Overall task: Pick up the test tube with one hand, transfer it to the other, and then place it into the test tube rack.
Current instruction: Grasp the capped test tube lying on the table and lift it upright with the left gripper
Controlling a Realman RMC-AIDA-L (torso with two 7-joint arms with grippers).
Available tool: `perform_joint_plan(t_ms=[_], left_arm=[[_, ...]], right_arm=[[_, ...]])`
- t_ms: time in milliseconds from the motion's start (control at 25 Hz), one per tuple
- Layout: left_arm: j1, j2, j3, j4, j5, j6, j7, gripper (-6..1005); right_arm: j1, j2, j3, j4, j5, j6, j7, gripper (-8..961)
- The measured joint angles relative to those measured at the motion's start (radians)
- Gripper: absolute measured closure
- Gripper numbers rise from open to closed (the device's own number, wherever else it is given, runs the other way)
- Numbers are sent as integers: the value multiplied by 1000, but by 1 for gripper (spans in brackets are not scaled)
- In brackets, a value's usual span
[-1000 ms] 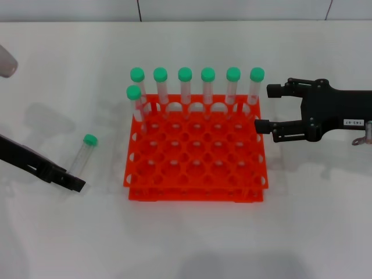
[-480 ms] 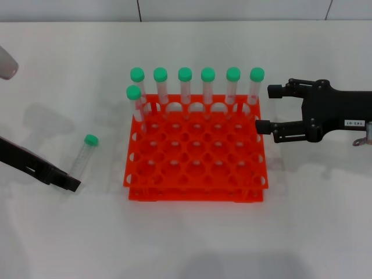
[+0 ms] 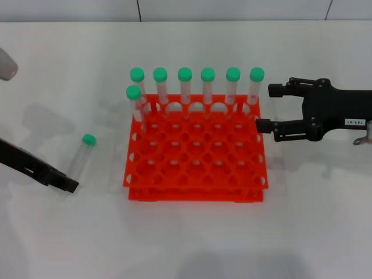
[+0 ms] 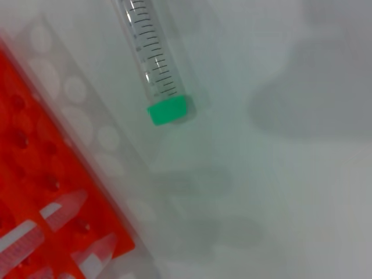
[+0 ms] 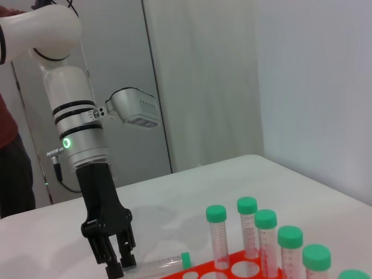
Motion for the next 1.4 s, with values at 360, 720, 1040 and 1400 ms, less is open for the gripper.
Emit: perform_joint_plan(t_ms=[360, 720, 1040, 1400], left_arm=[[0, 1, 0, 0, 0, 0, 0, 637], [-1, 2, 0, 0, 1, -7, -2, 711], [-2, -1, 0, -2, 23, -16, -2, 736], [-2, -3, 0, -3, 25, -28, -3, 764]], right_arm=[[4, 0, 2, 2, 0, 0, -10, 91], [5, 0, 2, 1, 0, 0, -11, 91], [5, 0, 2, 2, 0, 0, -11, 91], [4, 0, 2, 0, 1, 0, -11, 92]])
